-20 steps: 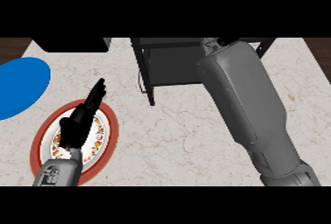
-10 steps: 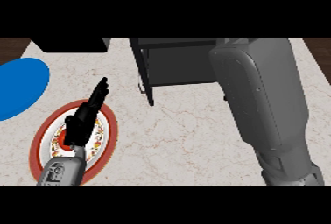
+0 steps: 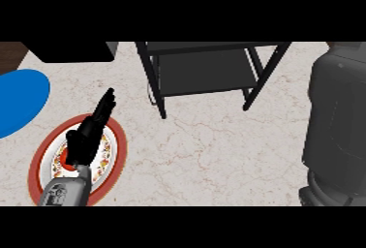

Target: Pick the cupcake from the tray and place it in the tiered shelf

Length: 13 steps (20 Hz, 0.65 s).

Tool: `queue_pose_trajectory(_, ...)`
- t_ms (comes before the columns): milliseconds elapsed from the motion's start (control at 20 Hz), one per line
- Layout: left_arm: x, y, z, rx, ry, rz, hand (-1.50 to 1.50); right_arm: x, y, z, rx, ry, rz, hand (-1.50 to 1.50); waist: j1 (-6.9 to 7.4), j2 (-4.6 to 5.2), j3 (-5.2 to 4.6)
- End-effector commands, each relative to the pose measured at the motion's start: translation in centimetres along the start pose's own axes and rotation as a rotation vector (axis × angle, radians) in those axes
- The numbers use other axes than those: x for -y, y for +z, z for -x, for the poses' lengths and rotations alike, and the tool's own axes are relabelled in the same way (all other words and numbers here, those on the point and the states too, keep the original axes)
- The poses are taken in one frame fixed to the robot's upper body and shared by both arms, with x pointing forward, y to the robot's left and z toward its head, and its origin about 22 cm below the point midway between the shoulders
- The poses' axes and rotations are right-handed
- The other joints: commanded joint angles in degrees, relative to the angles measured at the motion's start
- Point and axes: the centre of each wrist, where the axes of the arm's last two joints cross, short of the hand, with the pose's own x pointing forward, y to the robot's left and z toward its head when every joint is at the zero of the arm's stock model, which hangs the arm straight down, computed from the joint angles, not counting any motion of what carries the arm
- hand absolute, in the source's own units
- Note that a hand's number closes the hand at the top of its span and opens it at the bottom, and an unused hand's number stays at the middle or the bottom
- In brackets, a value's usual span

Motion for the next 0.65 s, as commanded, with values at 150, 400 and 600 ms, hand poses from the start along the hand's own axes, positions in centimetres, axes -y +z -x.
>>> queue_pose_trajectory(150,-0.4,-0.3,0.6,-0.024,-0.003,-0.029,0.00,7.6,-1.4,2.3,-0.172,0.143,-0.050,-1.50,-2.39,-0.38,0.05)
queue_pose_trajectory(400,-0.7,1.0,1.0,-0.018,0.000,-0.053,0.00,13.4,-2.4,4.6,-0.153,0.258,-0.101,-1.50,-2.84,-0.72,0.07)
queue_pose_trajectory(600,-1.0,0.9,-0.3,-0.015,-0.004,-0.040,0.00,18.8,-2.2,5.6,-0.152,0.218,-0.127,-1.50,-1.77,-0.45,0.13)
